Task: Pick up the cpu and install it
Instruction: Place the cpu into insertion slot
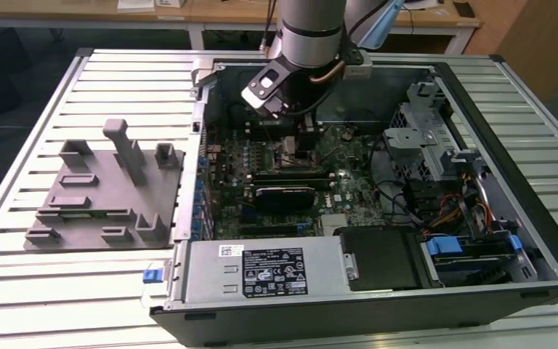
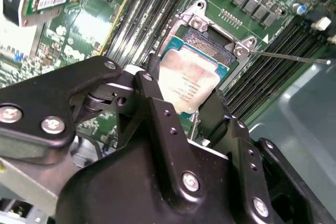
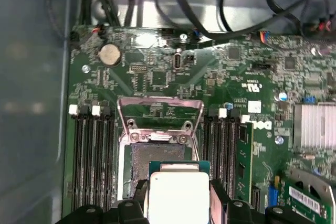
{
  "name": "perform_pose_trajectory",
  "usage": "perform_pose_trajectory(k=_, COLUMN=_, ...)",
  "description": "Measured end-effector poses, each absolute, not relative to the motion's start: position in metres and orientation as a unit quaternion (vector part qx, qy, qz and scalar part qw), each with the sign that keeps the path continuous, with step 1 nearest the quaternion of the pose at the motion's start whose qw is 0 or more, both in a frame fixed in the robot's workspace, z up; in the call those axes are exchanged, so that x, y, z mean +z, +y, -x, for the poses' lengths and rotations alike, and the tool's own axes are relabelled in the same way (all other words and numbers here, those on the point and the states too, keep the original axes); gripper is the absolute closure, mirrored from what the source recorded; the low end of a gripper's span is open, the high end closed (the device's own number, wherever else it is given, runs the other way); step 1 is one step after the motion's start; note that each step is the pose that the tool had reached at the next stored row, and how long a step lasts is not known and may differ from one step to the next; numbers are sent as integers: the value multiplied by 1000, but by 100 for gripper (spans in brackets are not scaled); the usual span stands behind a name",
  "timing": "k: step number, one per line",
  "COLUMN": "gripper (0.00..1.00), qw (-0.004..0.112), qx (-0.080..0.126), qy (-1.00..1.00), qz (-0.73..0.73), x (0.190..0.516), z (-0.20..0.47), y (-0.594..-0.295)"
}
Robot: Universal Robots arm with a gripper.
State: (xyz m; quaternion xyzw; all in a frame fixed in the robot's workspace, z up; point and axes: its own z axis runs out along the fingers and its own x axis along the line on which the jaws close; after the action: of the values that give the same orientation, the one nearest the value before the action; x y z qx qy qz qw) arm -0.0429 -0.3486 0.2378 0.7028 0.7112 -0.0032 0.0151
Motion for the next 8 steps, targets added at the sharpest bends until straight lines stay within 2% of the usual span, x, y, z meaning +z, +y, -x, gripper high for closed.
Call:
perform_pose_trajectory(k=5, gripper=46, qw=15, qx=-3, qy=711, qz=-703, x=238, z=43, y=-349)
perform_pose_trajectory(k=8, gripper=46, qw=26, qx=8, qy=710, qz=-703, x=237, z=43, y=-349)
